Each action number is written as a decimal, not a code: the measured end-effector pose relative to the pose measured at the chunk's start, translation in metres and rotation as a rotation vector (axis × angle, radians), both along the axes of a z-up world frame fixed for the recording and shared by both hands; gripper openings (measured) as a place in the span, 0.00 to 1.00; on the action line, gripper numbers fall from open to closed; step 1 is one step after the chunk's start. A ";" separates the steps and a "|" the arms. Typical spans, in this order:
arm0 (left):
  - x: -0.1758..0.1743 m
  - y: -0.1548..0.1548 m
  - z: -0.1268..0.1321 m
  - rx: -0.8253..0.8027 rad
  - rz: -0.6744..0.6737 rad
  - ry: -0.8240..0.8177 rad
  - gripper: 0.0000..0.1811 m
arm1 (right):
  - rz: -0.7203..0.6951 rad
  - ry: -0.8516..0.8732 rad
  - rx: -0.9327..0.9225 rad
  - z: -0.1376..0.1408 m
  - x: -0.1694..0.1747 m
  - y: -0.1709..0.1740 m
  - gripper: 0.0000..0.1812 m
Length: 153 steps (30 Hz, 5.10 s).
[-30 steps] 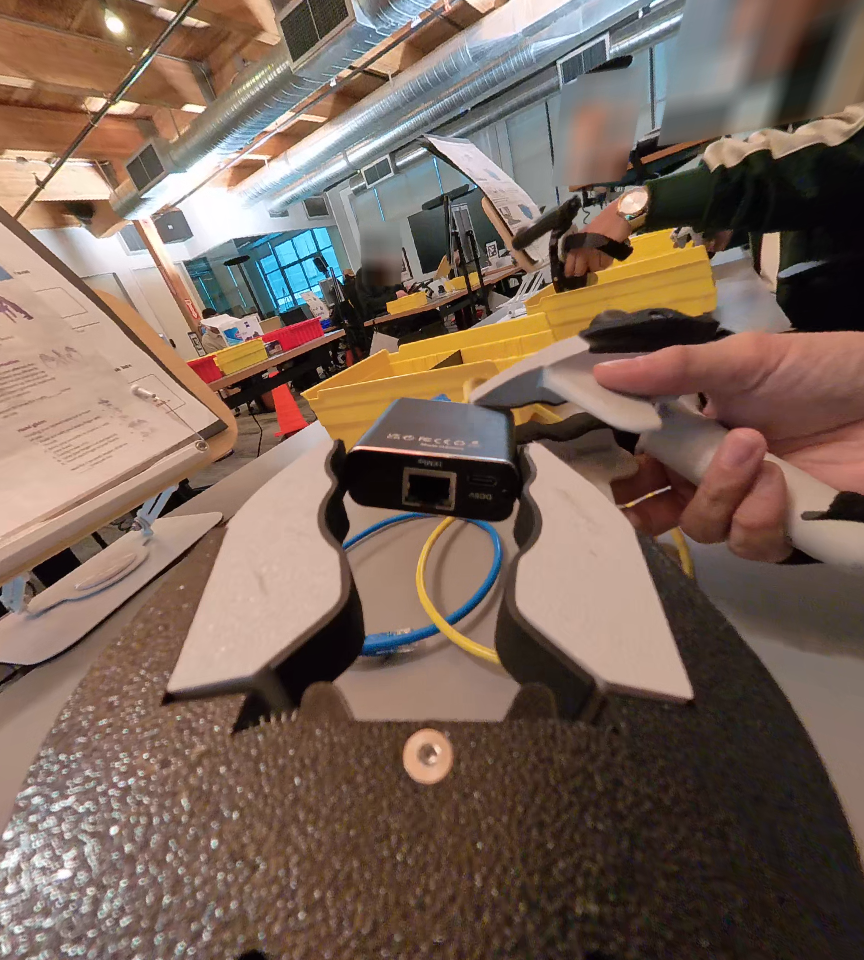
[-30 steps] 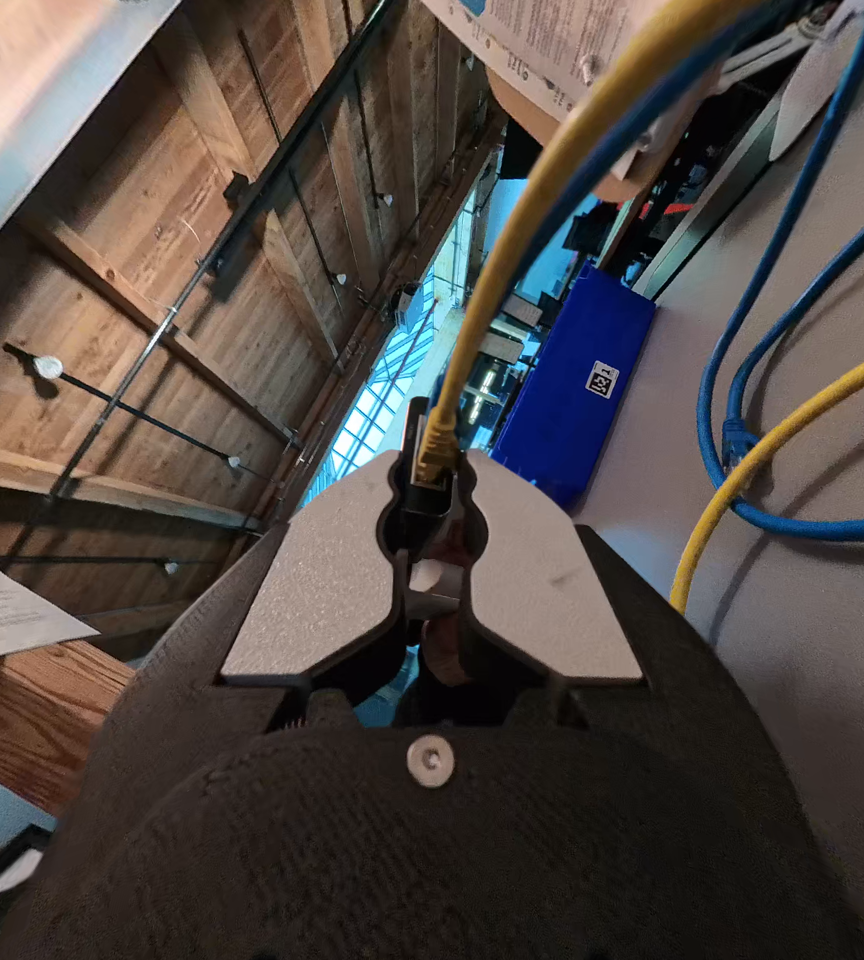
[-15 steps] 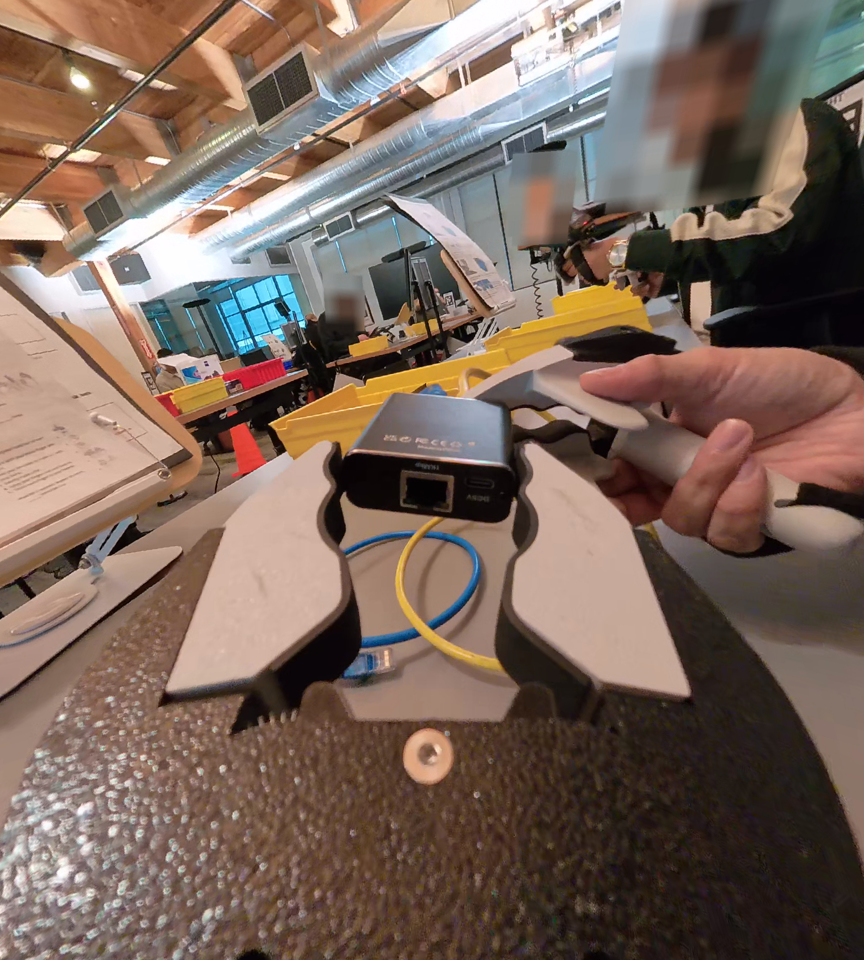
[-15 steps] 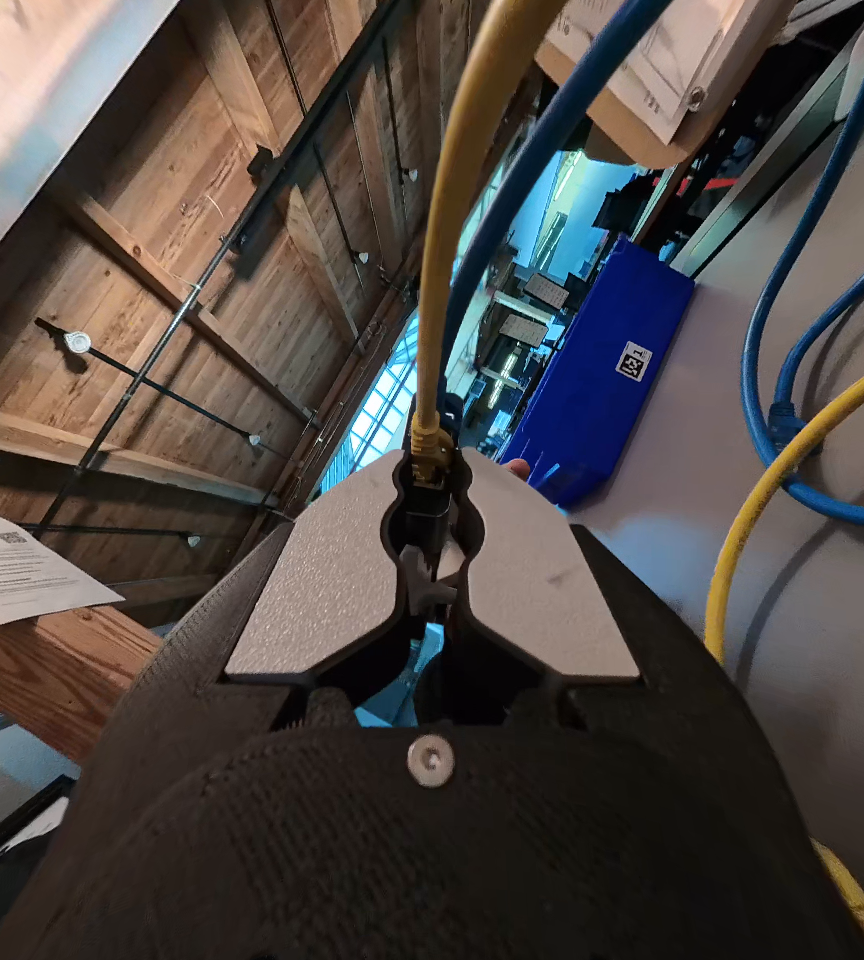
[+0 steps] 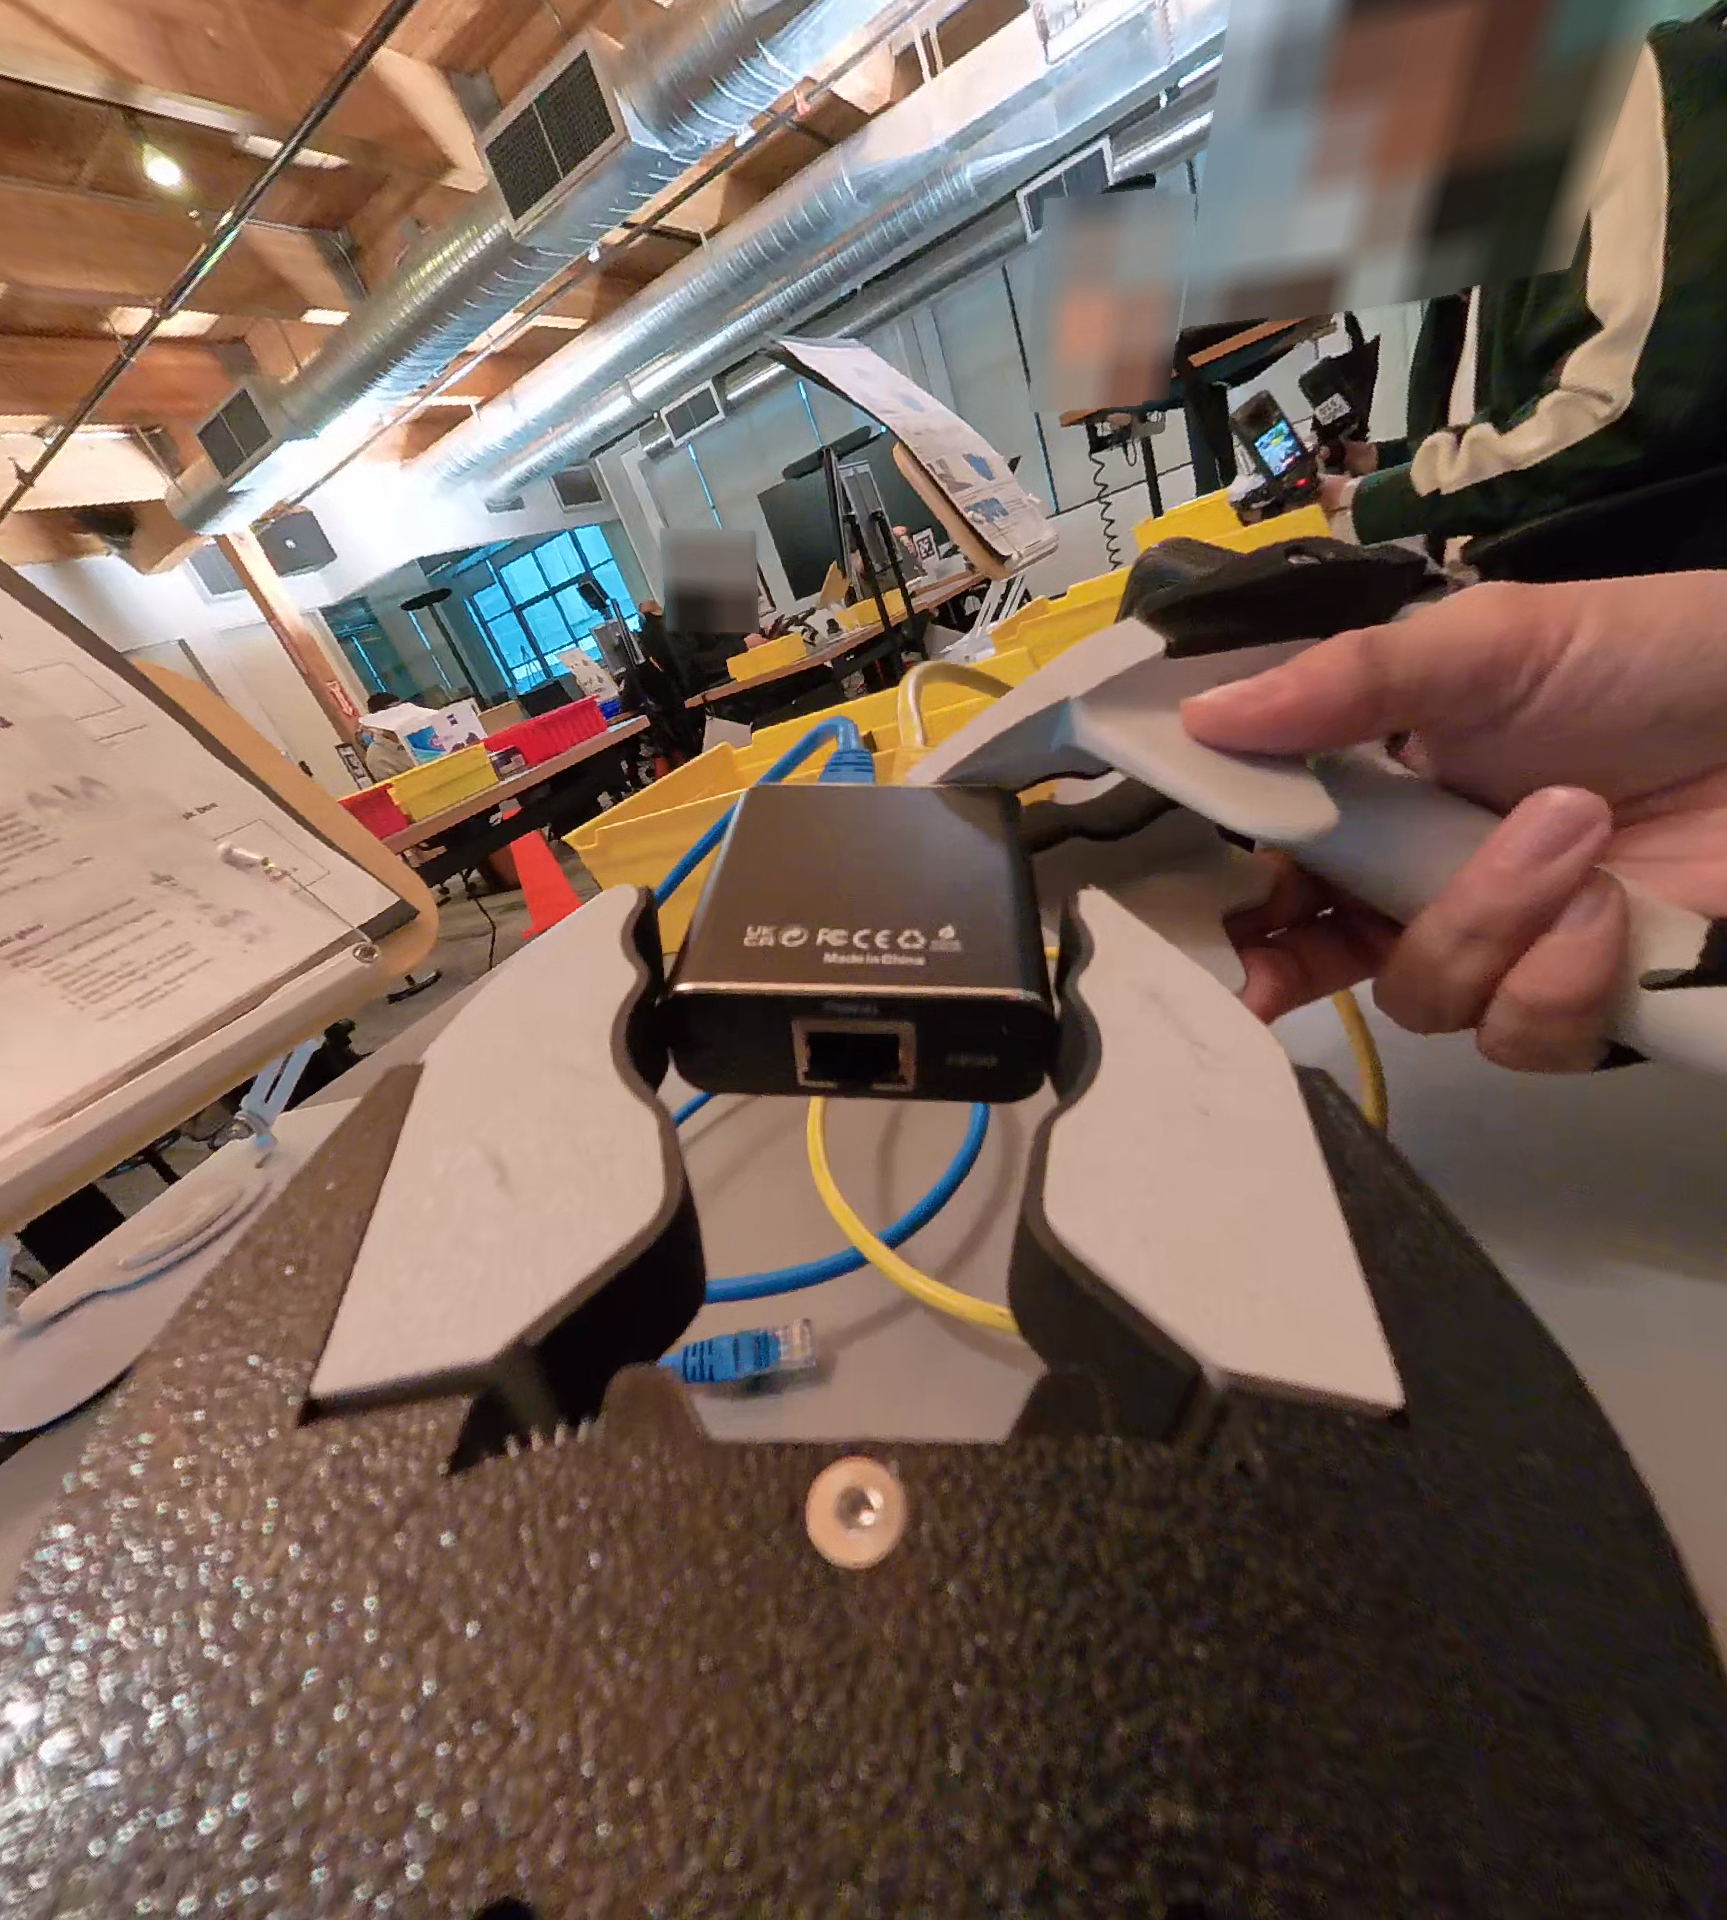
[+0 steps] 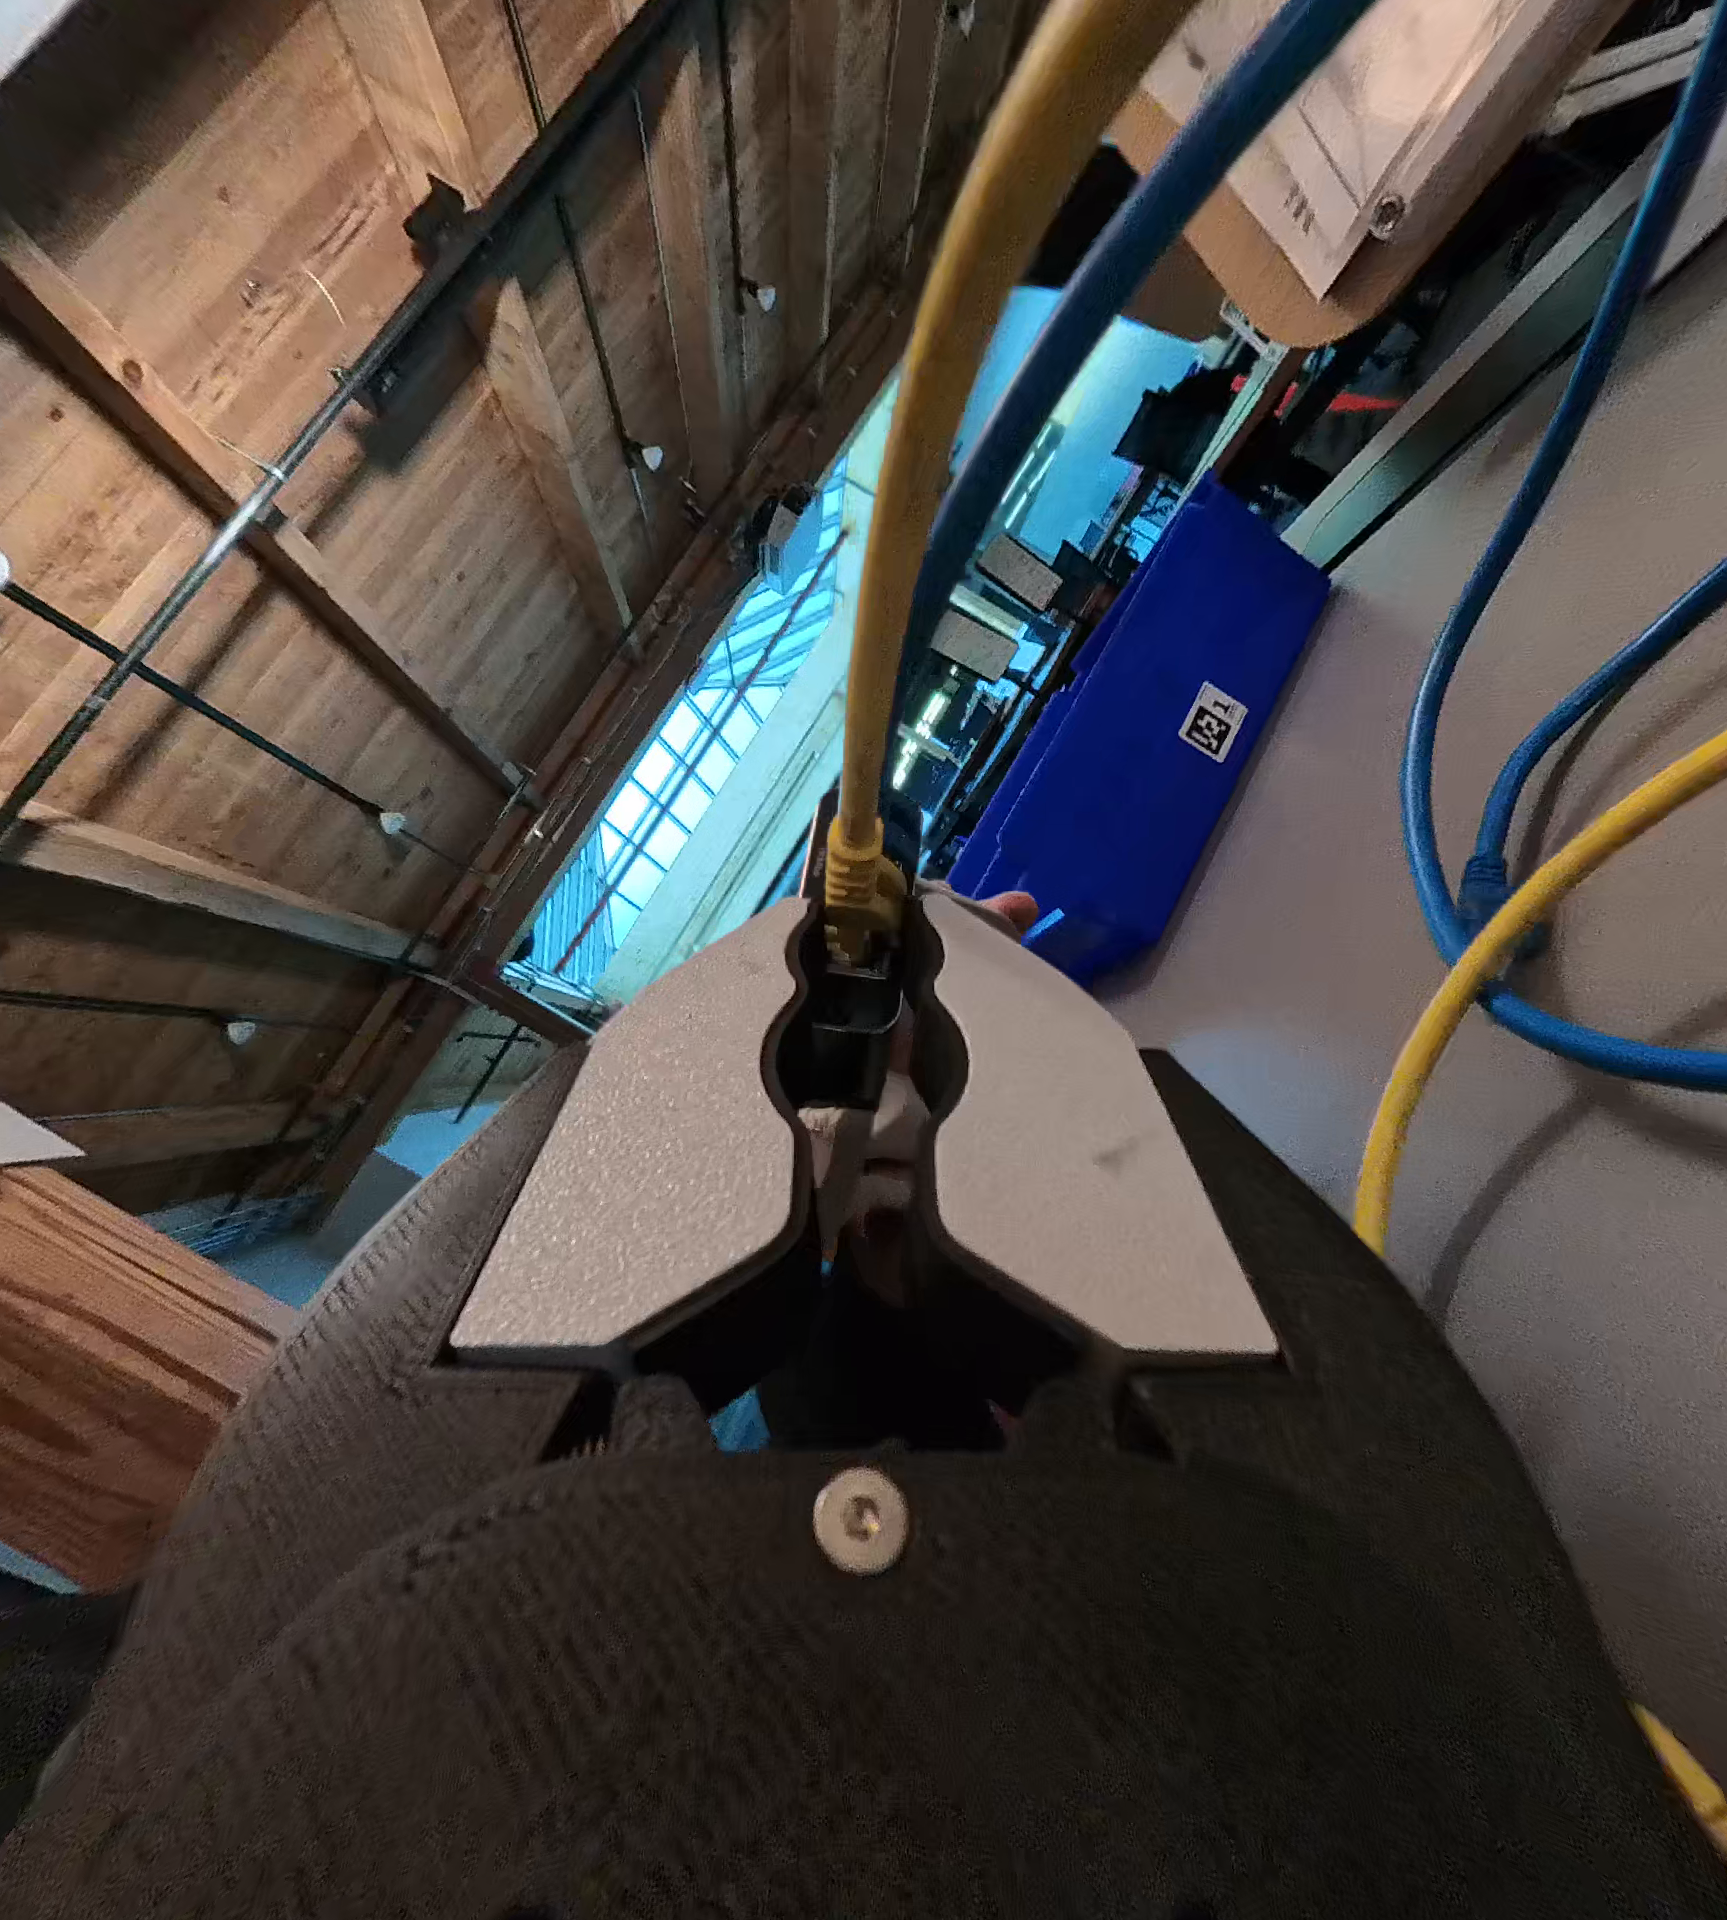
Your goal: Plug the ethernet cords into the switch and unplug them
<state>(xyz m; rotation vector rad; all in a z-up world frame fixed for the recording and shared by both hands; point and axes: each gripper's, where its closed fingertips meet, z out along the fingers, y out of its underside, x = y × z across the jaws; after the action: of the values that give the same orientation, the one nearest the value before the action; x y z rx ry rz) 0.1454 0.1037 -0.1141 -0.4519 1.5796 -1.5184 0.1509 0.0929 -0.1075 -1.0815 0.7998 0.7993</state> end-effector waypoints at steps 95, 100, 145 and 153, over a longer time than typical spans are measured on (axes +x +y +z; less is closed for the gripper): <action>0.018 0.007 -0.006 0.097 0.222 -0.003 0.41 | 0.000 0.210 0.153 -0.006 0.005 0.013 0.07; 0.020 0.015 -0.002 0.093 0.277 -0.044 0.41 | 0.017 0.151 0.178 0.000 0.005 0.020 0.07; 0.019 0.024 0.010 -0.001 0.317 -0.109 0.41 | 0.072 0.032 0.152 0.009 0.005 0.031 0.07; 0.015 0.025 0.020 0.067 0.392 -0.208 0.41 | 0.099 0.031 0.284 0.017 0.002 0.030 0.06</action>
<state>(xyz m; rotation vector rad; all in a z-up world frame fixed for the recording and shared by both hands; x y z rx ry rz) 0.1606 0.1285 -0.0945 -0.5142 1.2874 -1.1697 0.1526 0.1229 -0.0904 -0.8614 0.6398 0.9829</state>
